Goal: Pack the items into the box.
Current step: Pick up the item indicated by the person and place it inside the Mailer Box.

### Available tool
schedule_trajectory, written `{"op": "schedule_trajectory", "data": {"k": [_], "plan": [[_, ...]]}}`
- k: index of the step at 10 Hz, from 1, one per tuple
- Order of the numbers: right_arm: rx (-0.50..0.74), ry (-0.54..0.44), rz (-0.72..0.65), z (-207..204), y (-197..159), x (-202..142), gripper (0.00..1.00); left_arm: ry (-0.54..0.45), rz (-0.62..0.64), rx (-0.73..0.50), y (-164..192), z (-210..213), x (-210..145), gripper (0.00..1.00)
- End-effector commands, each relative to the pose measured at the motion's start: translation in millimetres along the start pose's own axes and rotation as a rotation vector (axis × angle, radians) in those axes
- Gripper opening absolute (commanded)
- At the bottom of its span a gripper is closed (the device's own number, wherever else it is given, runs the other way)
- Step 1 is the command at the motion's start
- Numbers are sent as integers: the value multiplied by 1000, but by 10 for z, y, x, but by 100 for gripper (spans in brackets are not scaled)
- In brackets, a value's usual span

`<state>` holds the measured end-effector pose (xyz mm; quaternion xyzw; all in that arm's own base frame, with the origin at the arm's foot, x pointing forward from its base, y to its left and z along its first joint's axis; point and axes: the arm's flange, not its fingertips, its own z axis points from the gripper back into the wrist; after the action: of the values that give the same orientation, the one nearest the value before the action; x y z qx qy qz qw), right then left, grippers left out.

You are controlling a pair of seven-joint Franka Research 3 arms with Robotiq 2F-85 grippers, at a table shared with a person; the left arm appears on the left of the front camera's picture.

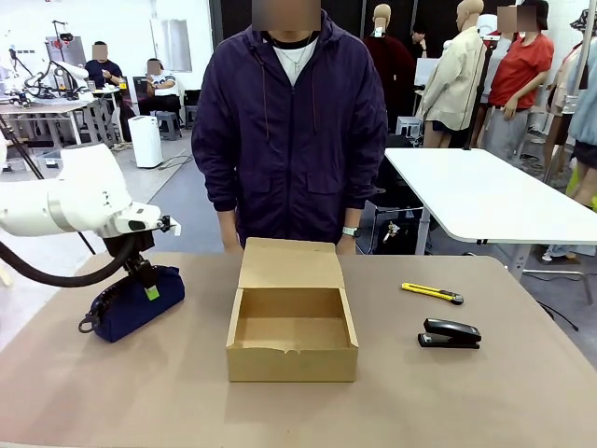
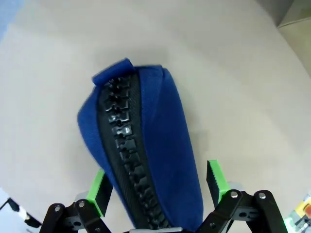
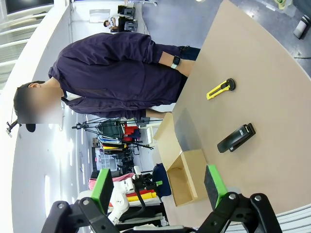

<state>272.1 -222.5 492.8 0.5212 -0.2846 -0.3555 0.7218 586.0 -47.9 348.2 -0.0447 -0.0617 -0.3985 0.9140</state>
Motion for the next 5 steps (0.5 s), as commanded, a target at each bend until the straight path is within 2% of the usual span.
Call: {"op": "schedule_trajectory", "data": {"k": [1,4,5], "plan": [[28,-8,12,-15,19,24,100,3,2,-36,47,-95,33,100],[28,-8,12,-15,19,24,100,82,32,-37,55,-222,48,100],[28,-8,12,-15,19,24,100,99,53,-35,63,-208,46,96]]}}
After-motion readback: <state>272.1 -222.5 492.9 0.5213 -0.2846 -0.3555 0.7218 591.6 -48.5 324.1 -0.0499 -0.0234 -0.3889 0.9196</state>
